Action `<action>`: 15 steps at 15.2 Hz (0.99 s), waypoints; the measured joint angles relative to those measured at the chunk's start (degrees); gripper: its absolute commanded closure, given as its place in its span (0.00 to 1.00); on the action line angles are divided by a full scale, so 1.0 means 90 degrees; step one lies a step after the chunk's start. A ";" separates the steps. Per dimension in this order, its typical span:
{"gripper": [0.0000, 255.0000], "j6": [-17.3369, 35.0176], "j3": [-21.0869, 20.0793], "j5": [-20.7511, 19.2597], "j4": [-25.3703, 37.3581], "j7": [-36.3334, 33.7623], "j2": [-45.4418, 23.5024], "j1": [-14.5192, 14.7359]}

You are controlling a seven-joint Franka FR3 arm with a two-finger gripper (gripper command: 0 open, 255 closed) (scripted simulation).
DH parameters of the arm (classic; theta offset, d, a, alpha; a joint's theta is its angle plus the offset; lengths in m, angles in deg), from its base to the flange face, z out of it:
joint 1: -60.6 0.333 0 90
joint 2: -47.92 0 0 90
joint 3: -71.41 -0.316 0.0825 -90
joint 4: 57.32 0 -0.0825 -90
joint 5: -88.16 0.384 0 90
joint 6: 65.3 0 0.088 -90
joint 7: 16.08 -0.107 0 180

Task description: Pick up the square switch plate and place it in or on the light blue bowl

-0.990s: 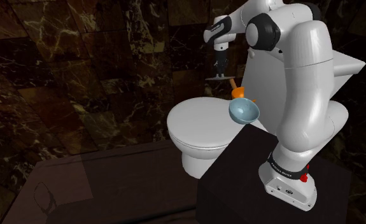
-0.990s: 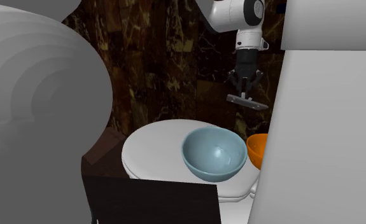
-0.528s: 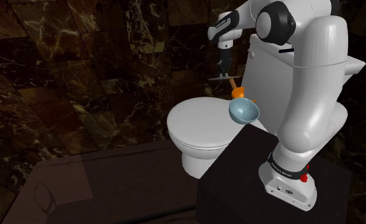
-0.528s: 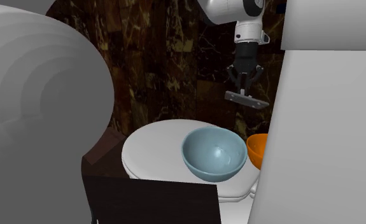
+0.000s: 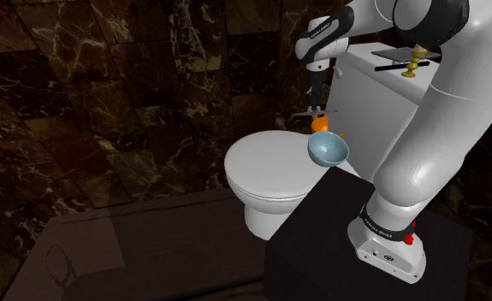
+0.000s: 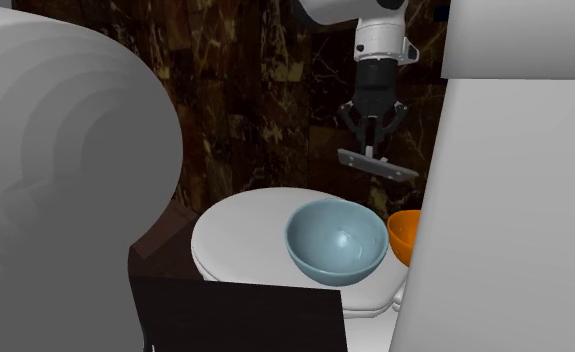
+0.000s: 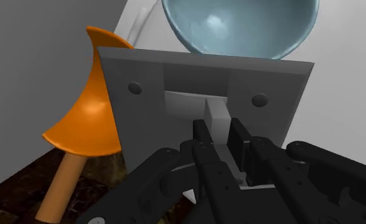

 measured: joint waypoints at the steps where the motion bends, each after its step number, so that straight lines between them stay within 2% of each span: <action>1: 1.00 0.0022 0.0015 -0.0119 -0.0301 -0.0048 0.0295 -0.0003; 7: 1.00 0.0165 0.0047 -0.0745 -0.1899 -0.0287 0.1813 -0.0171; 10: 1.00 -0.0061 -0.0027 -0.1030 -0.2549 -0.0426 0.2696 -0.0319; 15: 1.00 0.0324 0.0022 -0.1142 -0.2988 -0.0464 0.2756 -0.0383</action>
